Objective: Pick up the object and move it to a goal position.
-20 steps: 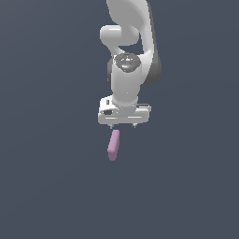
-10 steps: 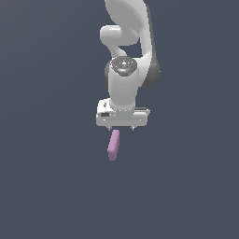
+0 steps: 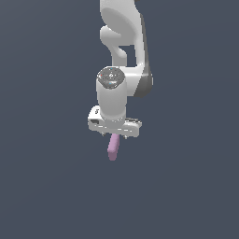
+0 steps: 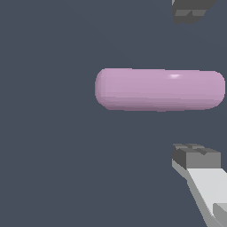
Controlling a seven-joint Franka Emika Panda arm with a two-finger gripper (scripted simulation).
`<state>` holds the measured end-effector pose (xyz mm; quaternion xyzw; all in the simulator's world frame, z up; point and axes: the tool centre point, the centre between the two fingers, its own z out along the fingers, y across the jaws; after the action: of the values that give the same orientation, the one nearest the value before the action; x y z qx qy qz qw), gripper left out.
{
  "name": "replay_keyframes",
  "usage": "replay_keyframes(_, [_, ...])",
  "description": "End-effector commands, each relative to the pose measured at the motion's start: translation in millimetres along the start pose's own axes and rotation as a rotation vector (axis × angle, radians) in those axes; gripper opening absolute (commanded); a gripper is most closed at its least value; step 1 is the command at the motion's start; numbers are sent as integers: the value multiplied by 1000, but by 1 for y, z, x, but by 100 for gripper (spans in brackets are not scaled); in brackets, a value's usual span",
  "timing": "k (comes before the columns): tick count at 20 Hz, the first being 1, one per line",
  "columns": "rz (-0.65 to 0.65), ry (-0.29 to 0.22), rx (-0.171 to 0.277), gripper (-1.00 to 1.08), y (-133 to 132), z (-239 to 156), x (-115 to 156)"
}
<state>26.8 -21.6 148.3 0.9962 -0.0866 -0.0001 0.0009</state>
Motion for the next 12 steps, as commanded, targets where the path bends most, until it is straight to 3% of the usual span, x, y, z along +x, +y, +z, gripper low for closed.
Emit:
replay_keyframes(1, [22,0,2,100,3,2,4])
replay_keyframes(12, [24,0,1,100,3,27,3])
